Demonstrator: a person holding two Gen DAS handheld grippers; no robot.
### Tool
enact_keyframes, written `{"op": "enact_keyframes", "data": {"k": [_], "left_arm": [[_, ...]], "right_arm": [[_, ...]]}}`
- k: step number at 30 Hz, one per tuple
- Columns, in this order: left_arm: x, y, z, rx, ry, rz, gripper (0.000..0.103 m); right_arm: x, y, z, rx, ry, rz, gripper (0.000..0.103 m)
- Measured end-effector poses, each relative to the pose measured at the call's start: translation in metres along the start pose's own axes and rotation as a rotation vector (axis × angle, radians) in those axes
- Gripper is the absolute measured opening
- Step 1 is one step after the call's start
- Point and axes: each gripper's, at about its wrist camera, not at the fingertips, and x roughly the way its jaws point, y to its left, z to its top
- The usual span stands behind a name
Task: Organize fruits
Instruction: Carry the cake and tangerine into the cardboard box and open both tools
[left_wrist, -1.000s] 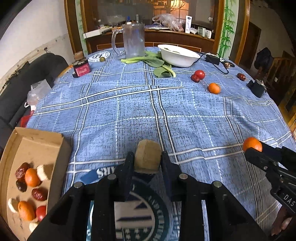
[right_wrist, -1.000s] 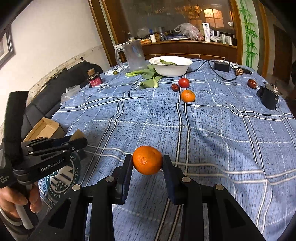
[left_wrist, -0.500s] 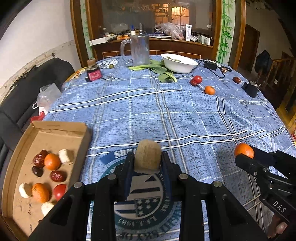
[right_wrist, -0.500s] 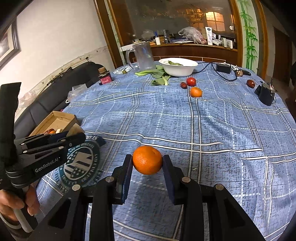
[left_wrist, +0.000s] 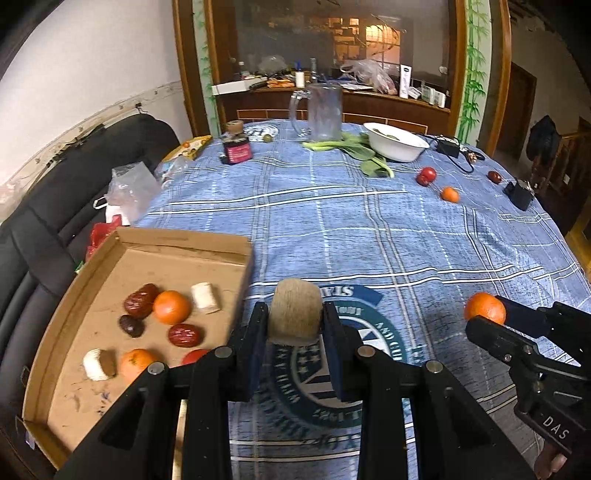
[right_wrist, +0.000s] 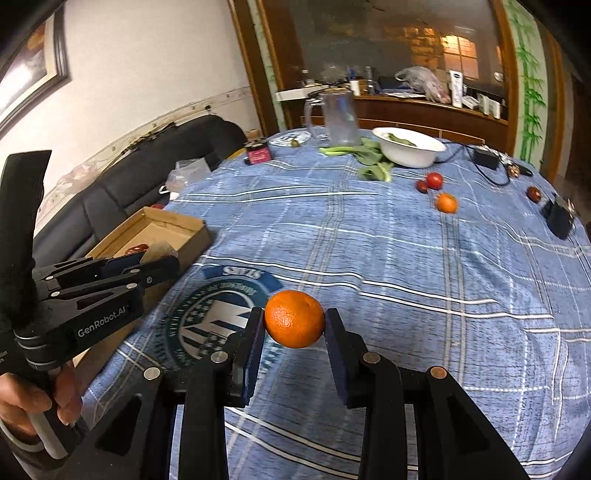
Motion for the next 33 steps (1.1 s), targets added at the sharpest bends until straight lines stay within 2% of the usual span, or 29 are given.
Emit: {"op": "enact_keyframes", "data": {"k": [17, 24, 28, 33], "left_arm": [[-0.018, 0.080, -0.009, -0.083, -0.016, 0.096, 0.028], [-0.017, 0.116, -0.013, -0.133, 0.012, 0.093, 0.028], [-0.012, 0.143, -0.015, -0.176, 0.030, 0.121, 0.028], [-0.004, 0.160, -0.019, -0.188, 0.064, 0.146, 0.028]], "right_arm": [[0.028, 0.085, 0.019, -0.122, 0.016, 0.122, 0.036], [0.043, 0.121, 0.023, -0.187, 0.042, 0.173, 0.036], [0.054, 0.141, 0.024, -0.222, 0.058, 0.217, 0.036], [0.078, 0.164, 0.027, -0.265, 0.088, 0.236, 0.037]]}}
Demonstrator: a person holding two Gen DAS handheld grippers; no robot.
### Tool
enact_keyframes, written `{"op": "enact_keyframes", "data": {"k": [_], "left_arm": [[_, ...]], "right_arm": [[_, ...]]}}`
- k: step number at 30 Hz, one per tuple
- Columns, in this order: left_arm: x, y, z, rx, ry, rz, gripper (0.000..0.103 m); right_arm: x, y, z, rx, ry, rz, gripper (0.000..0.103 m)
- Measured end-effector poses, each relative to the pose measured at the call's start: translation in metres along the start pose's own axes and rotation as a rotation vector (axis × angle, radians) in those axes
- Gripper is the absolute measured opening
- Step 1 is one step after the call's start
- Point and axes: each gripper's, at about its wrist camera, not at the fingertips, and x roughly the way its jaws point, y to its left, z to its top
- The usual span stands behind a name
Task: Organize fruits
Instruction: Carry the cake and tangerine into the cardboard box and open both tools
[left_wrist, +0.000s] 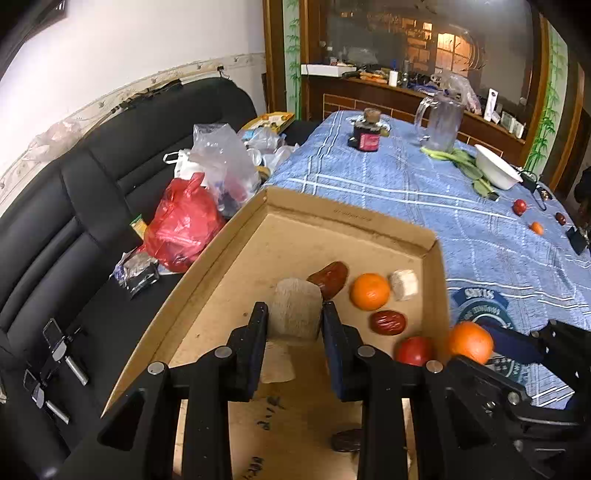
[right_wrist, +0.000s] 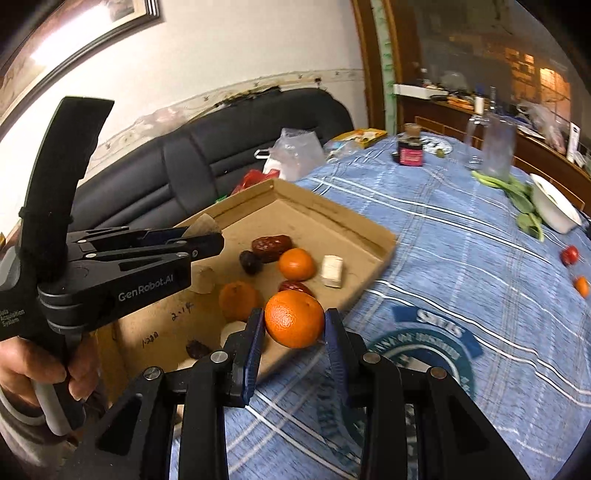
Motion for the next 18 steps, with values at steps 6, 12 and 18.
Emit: {"op": "enact_keyframes", "data": {"k": [6, 12, 18], "left_arm": [[0.012, 0.010, -0.006, 0.000, 0.031, 0.022, 0.028], [0.018, 0.009, -0.006, 0.014, 0.046, 0.048, 0.029], [0.020, 0.011, -0.005, 0.000, 0.052, 0.060, 0.040]], "right_arm": [[0.029, 0.008, 0.011, -0.034, 0.032, 0.009, 0.037], [0.052, 0.013, 0.013, -0.053, 0.070, 0.028, 0.037], [0.054, 0.005, 0.013, -0.012, 0.060, 0.050, 0.052]]}}
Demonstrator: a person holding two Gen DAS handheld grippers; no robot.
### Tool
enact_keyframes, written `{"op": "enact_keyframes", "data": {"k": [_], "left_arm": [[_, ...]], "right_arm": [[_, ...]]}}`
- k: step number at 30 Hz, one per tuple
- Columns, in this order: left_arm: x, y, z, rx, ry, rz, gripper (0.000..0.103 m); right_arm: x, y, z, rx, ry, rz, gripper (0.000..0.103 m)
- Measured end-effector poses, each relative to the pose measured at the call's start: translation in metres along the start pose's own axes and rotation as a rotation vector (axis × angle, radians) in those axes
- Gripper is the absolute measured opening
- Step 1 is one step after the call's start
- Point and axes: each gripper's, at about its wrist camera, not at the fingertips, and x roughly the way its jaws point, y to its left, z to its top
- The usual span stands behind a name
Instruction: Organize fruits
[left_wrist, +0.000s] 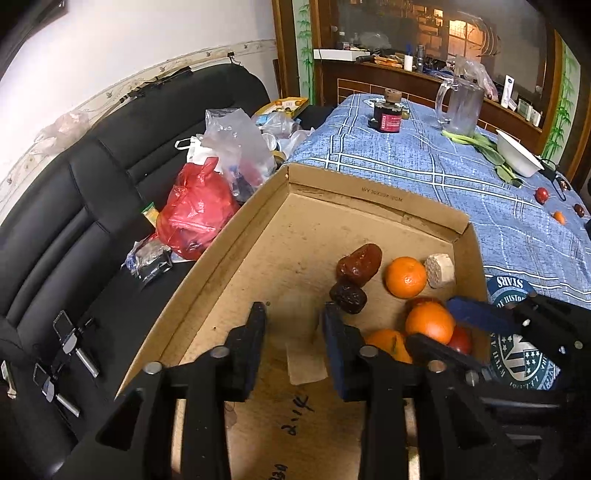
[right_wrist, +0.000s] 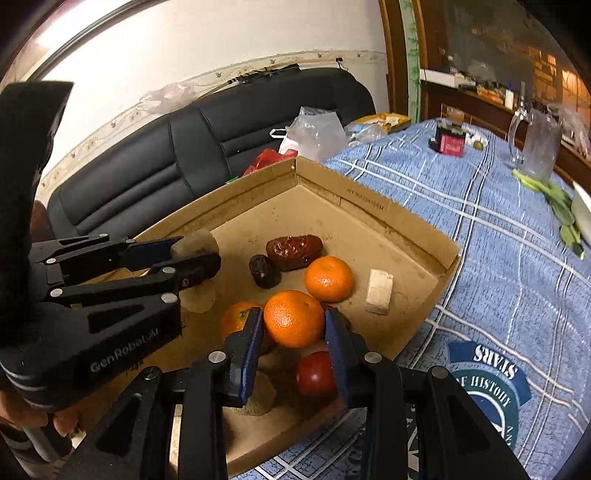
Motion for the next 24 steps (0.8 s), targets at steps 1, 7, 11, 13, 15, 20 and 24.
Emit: {"op": "enact_keyframes", "data": {"k": [1, 7, 11, 13, 15, 20, 24], "left_arm": [[0.000, 0.000, 0.000, -0.005, 0.000, -0.001, 0.053], [-0.008, 0.000, -0.002, -0.009, -0.036, 0.019, 0.064], [-0.017, 0.001, -0.003, -0.028, -0.071, 0.035, 0.072], [-0.024, 0.001, -0.005, -0.039, -0.097, 0.035, 0.076], [-0.031, 0.000, -0.007, -0.049, -0.122, 0.043, 0.082], [-0.050, -0.005, -0.012, -0.068, -0.193, 0.048, 0.089], [-0.063, -0.012, -0.018, -0.064, -0.233, 0.042, 0.091]], "right_arm": [[-0.001, -0.001, -0.001, 0.000, -0.002, 0.004, 0.060], [-0.014, 0.005, -0.004, 0.002, -0.023, 0.021, 0.061], [-0.031, 0.008, -0.007, -0.010, -0.052, 0.002, 0.061], [-0.039, 0.008, -0.009, -0.006, -0.069, -0.020, 0.063], [-0.049, 0.007, -0.011, -0.003, -0.094, -0.050, 0.065], [-0.069, 0.001, -0.021, 0.015, -0.148, -0.127, 0.073], [-0.078, -0.008, -0.027, 0.065, -0.161, -0.117, 0.073]]}}
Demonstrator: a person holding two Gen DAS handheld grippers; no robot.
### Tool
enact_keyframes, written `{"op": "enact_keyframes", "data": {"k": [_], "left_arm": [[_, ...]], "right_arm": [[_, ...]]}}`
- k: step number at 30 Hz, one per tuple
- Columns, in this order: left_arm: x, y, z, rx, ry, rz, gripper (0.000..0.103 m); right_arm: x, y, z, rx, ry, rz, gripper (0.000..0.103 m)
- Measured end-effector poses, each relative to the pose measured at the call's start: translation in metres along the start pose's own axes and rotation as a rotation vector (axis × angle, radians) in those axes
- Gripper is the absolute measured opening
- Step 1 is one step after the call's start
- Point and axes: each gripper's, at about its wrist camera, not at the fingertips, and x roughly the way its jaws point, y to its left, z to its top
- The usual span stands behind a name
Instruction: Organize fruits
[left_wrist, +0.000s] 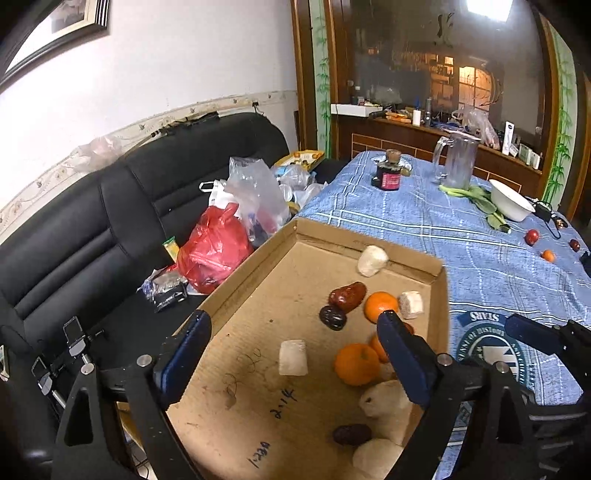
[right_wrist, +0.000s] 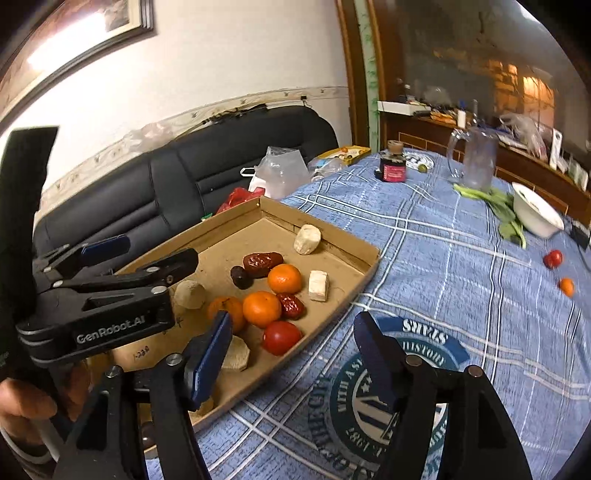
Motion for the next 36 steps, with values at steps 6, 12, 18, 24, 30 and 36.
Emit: {"op": "enact_keyframes", "data": {"k": [6, 12, 18, 24, 30, 36], "left_arm": [[-0.019, -0.011, -0.004, 0.010, -0.057, 0.001, 0.092], [-0.030, -0.015, -0.006, -0.002, -0.087, -0.003, 0.096], [-0.034, -0.016, -0.007, 0.000, -0.097, 0.002, 0.096], [-0.036, -0.016, -0.009, -0.001, -0.098, 0.003, 0.096], [-0.035, -0.015, -0.009, 0.000, -0.093, 0.005, 0.096], [-0.033, -0.016, -0.009, 0.005, -0.091, 0.011, 0.096]], "right_arm": [[-0.012, -0.009, -0.003, 0.032, -0.043, -0.037, 0.080], [-0.019, -0.019, -0.010, 0.061, -0.052, -0.053, 0.081], [-0.021, -0.019, -0.014, 0.044, -0.051, -0.071, 0.082], [-0.021, -0.018, -0.014, 0.043, -0.053, -0.065, 0.083], [-0.019, -0.019, -0.014, 0.048, -0.048, -0.057, 0.083], [-0.014, -0.017, -0.014, 0.048, -0.039, -0.046, 0.083]]}}
